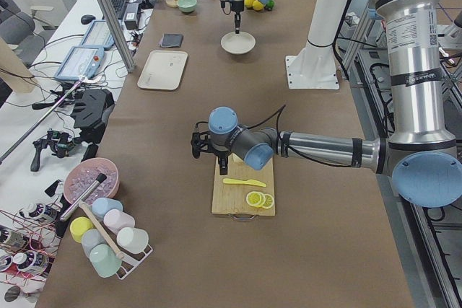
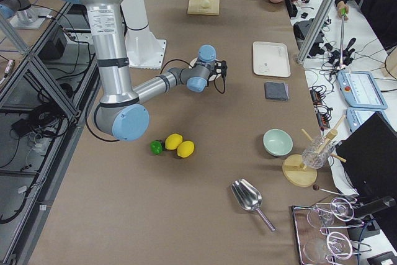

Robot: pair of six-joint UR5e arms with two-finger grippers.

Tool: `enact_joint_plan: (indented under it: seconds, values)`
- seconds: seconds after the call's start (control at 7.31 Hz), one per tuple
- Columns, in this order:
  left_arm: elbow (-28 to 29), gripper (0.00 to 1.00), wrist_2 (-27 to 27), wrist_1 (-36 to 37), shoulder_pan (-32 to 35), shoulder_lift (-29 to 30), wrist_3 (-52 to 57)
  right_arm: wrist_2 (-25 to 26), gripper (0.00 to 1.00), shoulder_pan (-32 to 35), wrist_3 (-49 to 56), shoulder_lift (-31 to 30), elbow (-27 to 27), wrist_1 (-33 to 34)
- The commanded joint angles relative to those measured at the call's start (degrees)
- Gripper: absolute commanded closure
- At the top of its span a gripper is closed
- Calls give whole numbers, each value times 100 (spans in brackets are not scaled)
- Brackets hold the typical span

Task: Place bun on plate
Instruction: 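Slide the white plate centerward with the right gripper while the left reaches the bun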

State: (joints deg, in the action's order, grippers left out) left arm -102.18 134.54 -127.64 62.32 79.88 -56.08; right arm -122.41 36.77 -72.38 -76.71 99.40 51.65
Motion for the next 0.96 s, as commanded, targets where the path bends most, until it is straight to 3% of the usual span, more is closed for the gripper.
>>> enact_joint_plan:
  seconds: [0.0, 0.55, 0.82]
  values:
    - [-65, 3, -864, -375, -972, -17, -956, 488, 100, -397, -600, 803, -383, 214]
    - [13, 4, -1376, -367, -1536, -43, -1124, 674, 100, -539, -804, 1210, -808, 214]
    - [40, 11, -1387, -350, -1609, -60, -1195, 674, 100, -539, -891, 1254, -834, 214]
